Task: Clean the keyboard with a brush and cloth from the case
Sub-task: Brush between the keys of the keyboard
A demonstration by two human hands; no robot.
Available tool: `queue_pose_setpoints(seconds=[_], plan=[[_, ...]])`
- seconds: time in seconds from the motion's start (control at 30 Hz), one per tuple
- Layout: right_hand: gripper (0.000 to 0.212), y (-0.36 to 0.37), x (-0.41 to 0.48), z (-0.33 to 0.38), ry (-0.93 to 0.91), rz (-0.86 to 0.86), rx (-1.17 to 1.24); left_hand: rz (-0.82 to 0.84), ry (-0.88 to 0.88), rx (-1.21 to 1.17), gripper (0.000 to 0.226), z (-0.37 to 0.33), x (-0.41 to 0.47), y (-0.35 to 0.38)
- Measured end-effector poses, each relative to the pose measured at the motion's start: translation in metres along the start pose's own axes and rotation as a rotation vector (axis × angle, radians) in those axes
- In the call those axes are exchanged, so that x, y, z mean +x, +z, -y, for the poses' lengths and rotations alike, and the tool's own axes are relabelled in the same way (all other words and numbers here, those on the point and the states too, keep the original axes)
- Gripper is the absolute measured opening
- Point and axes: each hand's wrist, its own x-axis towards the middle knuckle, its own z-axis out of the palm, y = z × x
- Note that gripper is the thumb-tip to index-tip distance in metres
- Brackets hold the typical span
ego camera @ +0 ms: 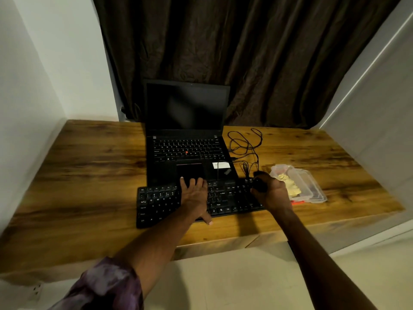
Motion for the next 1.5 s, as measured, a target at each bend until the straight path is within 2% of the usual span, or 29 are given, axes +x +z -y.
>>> queue_pose_setpoints(seconds=[0.07, 0.13, 0.23, 0.33, 0.5, 0.6, 0.73, 0.9, 1.0, 1.07, 1.13, 1.2, 1.37, 1.5], plan=[[0.058, 0.013, 0.004, 0.002, -0.018, 0.054, 0.009, 0.006, 0.0, 0.01, 0.143, 0.0, -0.001, -0.001], [0.054, 0.016, 0.006, 0.011, -0.031, 0.078, 0.026, 0.007, 0.001, 0.012, 0.142, 0.0, -0.001, 0.0], [0.045, 0.008, 0.009, 0.014, -0.039, 0.031, 0.147, 0.012, -0.001, 0.013, 0.141, 0.001, -0.001, -0.001], [0.041, -0.003, 0.009, -0.002, 0.003, -0.039, 0.157, 0.018, -0.011, 0.02, 0.142, 0.0, 0.0, -0.002], [0.012, -0.02, 0.013, -0.017, 0.047, -0.174, 0.034, 0.017, -0.01, 0.02, 0.143, 0.0, 0.0, -0.002], [0.006, -0.017, 0.017, -0.018, 0.044, -0.185, -0.062, -0.006, -0.004, 0.013, 0.143, 0.001, 0.0, -0.001], [0.019, 0.0, 0.02, -0.013, -0.031, -0.154, -0.156, -0.024, 0.026, -0.087, 0.154, 0.013, -0.003, 0.006], [0.018, 0.006, 0.026, 0.005, -0.113, -0.149, -0.191, 0.033, -0.04, -0.205, 0.161, 0.071, -0.024, 0.01], [0.018, 0.012, 0.033, 0.014, -0.146, -0.134, -0.144, 0.083, -0.114, -0.161, 0.16, 0.11, -0.041, 0.009], [0.025, 0.017, 0.037, 0.022, -0.134, -0.105, -0.108, 0.105, -0.124, -0.126, 0.159, 0.126, -0.049, 0.011], [0.033, 0.021, 0.039, 0.031, -0.09, -0.072, -0.049, 0.105, -0.118, -0.1, 0.157, 0.135, -0.055, 0.014], [0.031, 0.026, 0.041, 0.042, -0.086, -0.02, -0.025, 0.072, -0.11, -0.092, 0.156, 0.141, -0.058, 0.016], [0.051, 0.048, 0.033, 0.087, -0.079, 0.026, 0.061, 0.025, -0.116, -0.193, 0.156, 0.154, -0.068, 0.022], [0.043, 0.07, 0.023, 0.129, -0.146, 0.075, 0.177, 0.034, -0.065, -0.333, 0.153, 0.174, -0.083, 0.02]])
